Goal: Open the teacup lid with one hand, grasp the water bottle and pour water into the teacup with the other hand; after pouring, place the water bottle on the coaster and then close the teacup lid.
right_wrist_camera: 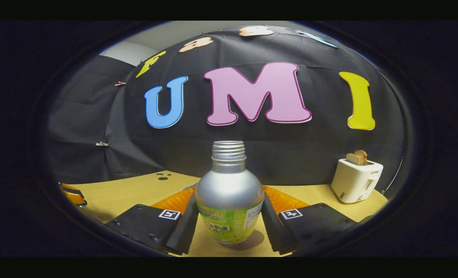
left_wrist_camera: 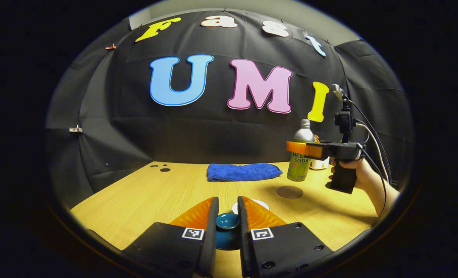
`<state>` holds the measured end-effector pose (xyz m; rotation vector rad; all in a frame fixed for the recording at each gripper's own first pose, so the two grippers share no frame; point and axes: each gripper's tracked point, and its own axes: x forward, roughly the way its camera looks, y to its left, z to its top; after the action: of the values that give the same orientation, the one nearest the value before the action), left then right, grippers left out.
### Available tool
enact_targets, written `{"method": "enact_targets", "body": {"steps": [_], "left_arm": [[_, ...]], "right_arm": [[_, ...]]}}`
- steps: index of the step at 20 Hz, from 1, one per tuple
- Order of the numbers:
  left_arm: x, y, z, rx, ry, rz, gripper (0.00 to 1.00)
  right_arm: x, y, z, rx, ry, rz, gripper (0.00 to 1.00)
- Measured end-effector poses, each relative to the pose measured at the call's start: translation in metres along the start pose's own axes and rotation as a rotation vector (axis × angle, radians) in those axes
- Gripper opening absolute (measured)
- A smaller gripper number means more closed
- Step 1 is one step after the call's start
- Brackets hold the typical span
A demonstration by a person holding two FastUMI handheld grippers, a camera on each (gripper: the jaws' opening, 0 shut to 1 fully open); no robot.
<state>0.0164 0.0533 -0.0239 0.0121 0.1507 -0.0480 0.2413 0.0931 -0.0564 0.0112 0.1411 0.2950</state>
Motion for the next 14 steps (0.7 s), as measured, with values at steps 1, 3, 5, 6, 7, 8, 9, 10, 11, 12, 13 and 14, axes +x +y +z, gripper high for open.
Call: {"method": "enact_targets", "body": {"steps": [1, 3, 5, 6, 7, 8, 9, 10, 11, 12, 13, 14], "left_arm": [[0.0, -0.003, 0.0, -0.011, 0.003, -0.012, 0.33], [0.0, -0.004, 0.0, -0.014, 0.003, -0.019, 0.3], [0.005, 0.0, -0.002, -0.012, 0.008, -0.016, 0.3], [0.006, 0.0, -0.003, -0.016, 0.011, -0.016, 0.3], [0.008, 0.001, -0.003, -0.019, 0.012, -0.015, 0.3], [0.011, 0.002, -0.005, -0.024, 0.016, -0.018, 0.32], [0.013, 0.0, -0.008, -0.037, 0.026, -0.029, 0.32], [0.015, -0.003, -0.01, -0.049, 0.032, -0.037, 0.32], [0.016, -0.004, -0.012, -0.058, 0.038, -0.041, 0.32], [0.016, -0.007, -0.013, -0.065, 0.04, -0.048, 0.3], [0.018, -0.008, -0.015, -0.071, 0.043, -0.052, 0.29], [0.018, -0.009, -0.016, -0.072, 0.047, -0.053, 0.32]], "right_arm": [[0.003, -0.006, -0.01, 0.002, 0.014, -0.014, 0.78], [0.007, -0.015, -0.026, 0.0, 0.041, -0.04, 0.78], [0.01, -0.019, -0.038, -0.015, 0.056, -0.051, 0.78], [0.011, -0.019, -0.042, -0.015, 0.056, -0.047, 0.78], [0.013, -0.017, -0.045, -0.009, 0.055, -0.035, 0.78], [0.015, -0.014, -0.047, 0.006, 0.056, -0.021, 0.78], [0.018, -0.013, -0.048, 0.022, 0.053, -0.018, 0.78], [0.02, -0.015, -0.05, 0.026, 0.051, -0.022, 0.78], [0.021, -0.018, -0.052, 0.016, 0.05, -0.033, 0.78], [0.021, -0.021, -0.054, -0.002, 0.052, -0.042, 0.78], [0.022, -0.023, -0.057, -0.016, 0.056, -0.049, 0.79], [0.022, -0.023, -0.06, -0.019, 0.065, -0.049, 0.79]]}}
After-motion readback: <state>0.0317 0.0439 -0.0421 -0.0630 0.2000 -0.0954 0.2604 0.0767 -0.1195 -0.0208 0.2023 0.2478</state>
